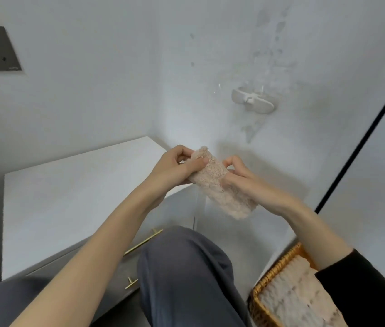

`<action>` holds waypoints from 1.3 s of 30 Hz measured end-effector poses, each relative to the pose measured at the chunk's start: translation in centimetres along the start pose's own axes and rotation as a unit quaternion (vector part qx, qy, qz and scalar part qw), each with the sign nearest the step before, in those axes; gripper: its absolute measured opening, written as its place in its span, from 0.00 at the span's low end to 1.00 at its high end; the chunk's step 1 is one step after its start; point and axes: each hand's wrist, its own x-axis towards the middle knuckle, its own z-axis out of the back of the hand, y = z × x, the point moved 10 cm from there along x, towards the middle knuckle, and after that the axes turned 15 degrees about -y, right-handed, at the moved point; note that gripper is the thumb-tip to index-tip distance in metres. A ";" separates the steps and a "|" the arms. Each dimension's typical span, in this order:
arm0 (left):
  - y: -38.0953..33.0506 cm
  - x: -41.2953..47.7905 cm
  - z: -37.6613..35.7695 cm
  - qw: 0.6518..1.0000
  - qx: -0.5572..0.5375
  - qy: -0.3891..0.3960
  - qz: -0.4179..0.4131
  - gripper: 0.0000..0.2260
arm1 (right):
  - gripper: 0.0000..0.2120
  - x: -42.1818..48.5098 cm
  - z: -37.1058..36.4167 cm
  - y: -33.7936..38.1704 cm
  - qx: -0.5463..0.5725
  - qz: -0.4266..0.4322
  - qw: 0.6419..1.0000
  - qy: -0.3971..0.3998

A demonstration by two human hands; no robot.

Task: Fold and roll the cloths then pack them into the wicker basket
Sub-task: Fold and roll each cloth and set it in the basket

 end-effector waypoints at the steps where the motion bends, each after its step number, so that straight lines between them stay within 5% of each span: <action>1: 0.0 -0.5 -1.1 1.000 0.007 0.009 -0.002 0.12 | 0.12 -0.7 0.8 -0.6 0.009 -0.003 1.000 -0.014; 10: 2.9 -5.9 -12.7 0.983 0.125 0.122 -0.054 0.15 | 0.14 -10.4 8.3 -10.1 0.020 -0.066 0.995 -0.070; 14: 5.1 -7.9 -16.6 0.970 0.175 0.161 -0.058 0.15 | 0.14 -14.8 12.4 -18.2 0.056 -0.153 0.973 -0.165; 20: 9.0 -9.7 -21.8 0.949 0.224 0.216 -0.059 0.08 | 0.08 -20.5 16.6 -33.4 0.137 -0.316 0.869 -0.355; 27: 13.5 -11.0 -26.8 0.937 0.235 0.256 -0.043 0.07 | 0.07 -24.0 17.6 -47.2 0.181 -0.450 0.734 -0.475; 39: 22.0 -10.5 -31.5 0.919 0.257 0.299 0.016 0.07 | 0.14 -22.3 17.4 -60.0 0.135 -0.511 0.655 -0.540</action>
